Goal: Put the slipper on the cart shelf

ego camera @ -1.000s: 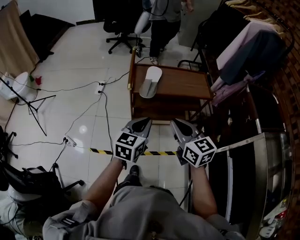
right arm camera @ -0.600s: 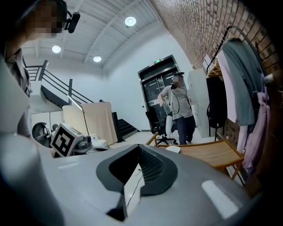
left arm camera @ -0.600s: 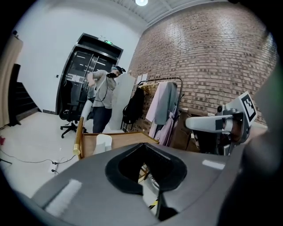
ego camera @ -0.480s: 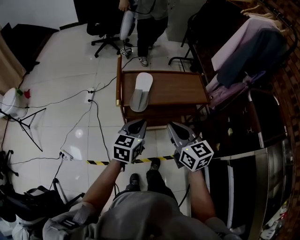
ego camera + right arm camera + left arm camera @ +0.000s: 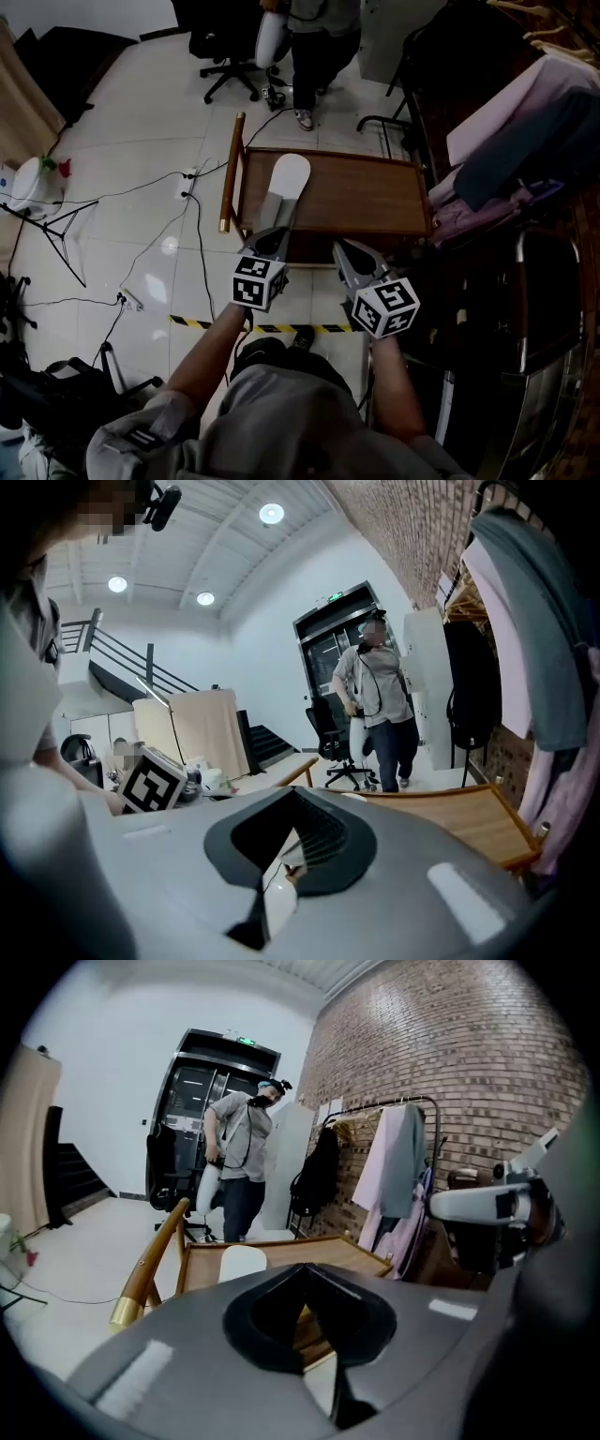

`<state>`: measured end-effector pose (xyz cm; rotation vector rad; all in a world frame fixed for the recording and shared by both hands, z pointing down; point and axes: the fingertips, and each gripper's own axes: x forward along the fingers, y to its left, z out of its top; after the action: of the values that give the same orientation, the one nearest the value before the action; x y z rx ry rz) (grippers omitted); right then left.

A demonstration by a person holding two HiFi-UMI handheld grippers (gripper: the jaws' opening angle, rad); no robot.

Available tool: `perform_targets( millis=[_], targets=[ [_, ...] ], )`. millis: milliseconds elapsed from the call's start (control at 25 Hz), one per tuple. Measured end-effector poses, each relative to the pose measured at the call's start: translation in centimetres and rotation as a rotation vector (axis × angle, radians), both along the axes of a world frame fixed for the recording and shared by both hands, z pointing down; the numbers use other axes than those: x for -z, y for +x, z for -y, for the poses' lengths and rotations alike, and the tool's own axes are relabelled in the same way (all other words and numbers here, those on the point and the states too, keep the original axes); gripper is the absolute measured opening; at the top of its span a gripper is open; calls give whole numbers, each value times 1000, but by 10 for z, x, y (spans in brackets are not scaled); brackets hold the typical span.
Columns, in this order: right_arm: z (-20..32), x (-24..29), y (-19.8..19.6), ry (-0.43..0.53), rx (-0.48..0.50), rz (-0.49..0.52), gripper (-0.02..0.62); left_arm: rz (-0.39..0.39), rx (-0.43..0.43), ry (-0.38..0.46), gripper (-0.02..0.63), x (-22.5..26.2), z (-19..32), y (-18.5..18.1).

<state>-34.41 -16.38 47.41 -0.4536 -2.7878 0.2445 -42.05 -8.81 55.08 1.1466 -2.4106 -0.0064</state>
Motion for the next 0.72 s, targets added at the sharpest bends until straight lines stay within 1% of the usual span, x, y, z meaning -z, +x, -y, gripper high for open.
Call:
perform_targets(
  millis=[120, 240, 360, 440, 560, 680, 720],
  targets=[
    [6, -12, -20, -21, 4, -32, 0, -10, 38, -43, 9, -23, 3, -29],
    [14, -25, -39, -44, -8, -60, 0, -13, 46, -87, 20, -47, 9, -57],
    [18, -37, -53, -49, -34, -94, 0, -25, 47, -119, 81, -72, 13, -81],
    [18, -44, -57, -49, -50, -119, 0, -44, 57, -148, 112, -92, 14, -96],
    [24, -51, -56, -34, -83, -154, 0, -56, 70, -199, 127, -117, 19, -116],
    [34, -56, -54, -25, -134, -176, 0, -85, 47, -254, 151, -139, 25, -126],
    [38, -56, -53, -24, -153, -179, 0, -96, 45, -280, 149, -145, 25, -127]
  ],
)
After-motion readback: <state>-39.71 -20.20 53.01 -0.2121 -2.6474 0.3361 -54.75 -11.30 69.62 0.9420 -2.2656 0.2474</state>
